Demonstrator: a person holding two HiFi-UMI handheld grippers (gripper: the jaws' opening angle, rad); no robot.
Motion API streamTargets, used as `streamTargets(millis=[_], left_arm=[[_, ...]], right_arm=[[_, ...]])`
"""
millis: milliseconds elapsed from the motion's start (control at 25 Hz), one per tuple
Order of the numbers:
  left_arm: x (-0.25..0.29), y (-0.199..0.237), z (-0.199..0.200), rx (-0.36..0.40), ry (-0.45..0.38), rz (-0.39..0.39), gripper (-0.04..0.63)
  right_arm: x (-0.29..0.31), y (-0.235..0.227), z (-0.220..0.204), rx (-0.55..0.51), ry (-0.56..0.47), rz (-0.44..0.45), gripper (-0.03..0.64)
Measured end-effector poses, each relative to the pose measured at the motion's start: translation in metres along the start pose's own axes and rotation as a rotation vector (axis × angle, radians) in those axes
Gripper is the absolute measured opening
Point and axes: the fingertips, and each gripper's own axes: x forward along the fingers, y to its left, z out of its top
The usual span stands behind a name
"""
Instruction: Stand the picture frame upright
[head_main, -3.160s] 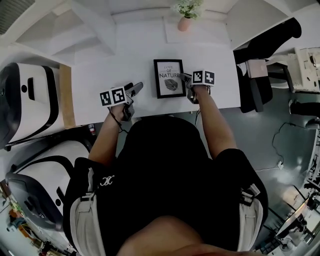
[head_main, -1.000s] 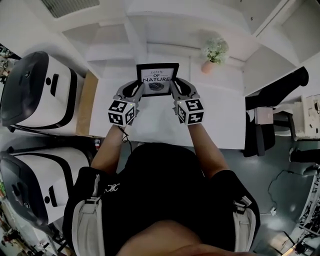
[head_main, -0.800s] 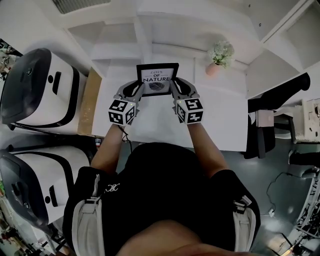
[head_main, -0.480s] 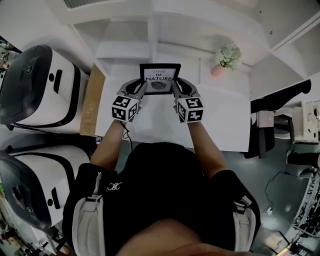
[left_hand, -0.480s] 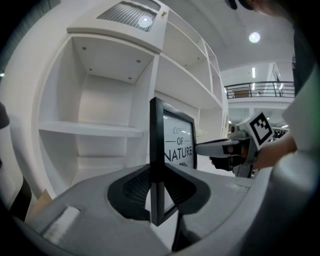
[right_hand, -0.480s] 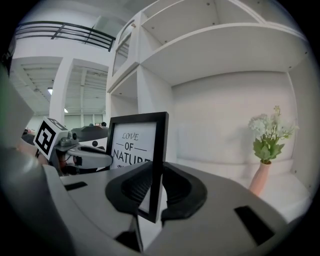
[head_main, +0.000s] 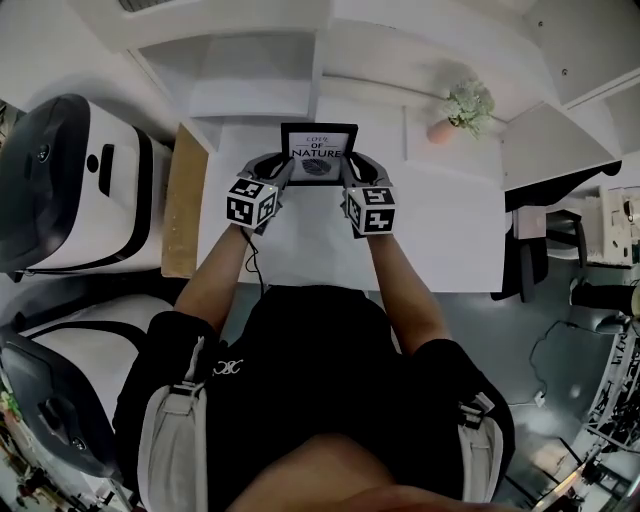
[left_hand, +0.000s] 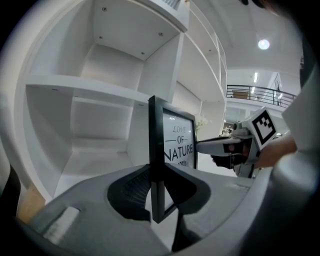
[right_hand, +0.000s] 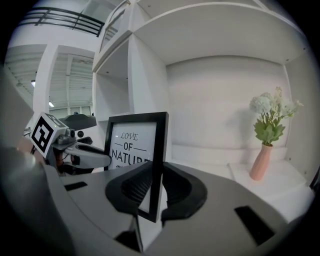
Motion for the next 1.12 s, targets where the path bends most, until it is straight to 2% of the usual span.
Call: streamTargets(millis=[240, 480, 680, 880, 960, 1040, 1120], left_arm=[[0.015, 0.026, -0.015, 0.032, 0.060, 0.007, 0.091], [0.032, 0.029, -0.022, 0.087, 0.097, -0.004, 0.092], [0.041, 0.037, -0.032, 0.085, 0.127, 0.031, 0.100], [0.041, 0.040, -0.033, 0.155, 0.117, 0.069, 0.100], [0.038, 0.043, -0.032, 0.149, 0.116, 0.094, 0.125], [0.033, 0.045, -0.029, 0.119, 0.101, 0.107, 0.222], [0.022, 0.045, -0.020, 0.084, 0.067, 0.115, 0.229]], right_arm=[[0.022, 0.007, -0.007, -0.041, 0.019, -0.042, 0.064], [0.034, -0.006, -0.022, -0.018, 0.067, -0.072, 0.064], [0.038, -0.005, -0.039, -0.001, 0.102, -0.076, 0.063], [0.042, -0.003, -0.039, 0.004, 0.080, -0.069, 0.067], [0.041, -0.001, -0.039, -0.004, 0.076, -0.048, 0.071], [0.038, 0.002, -0.033, -0.020, 0.054, -0.035, 0.092], [0.030, 0.004, -0.020, -0.038, 0.012, -0.041, 0.095]])
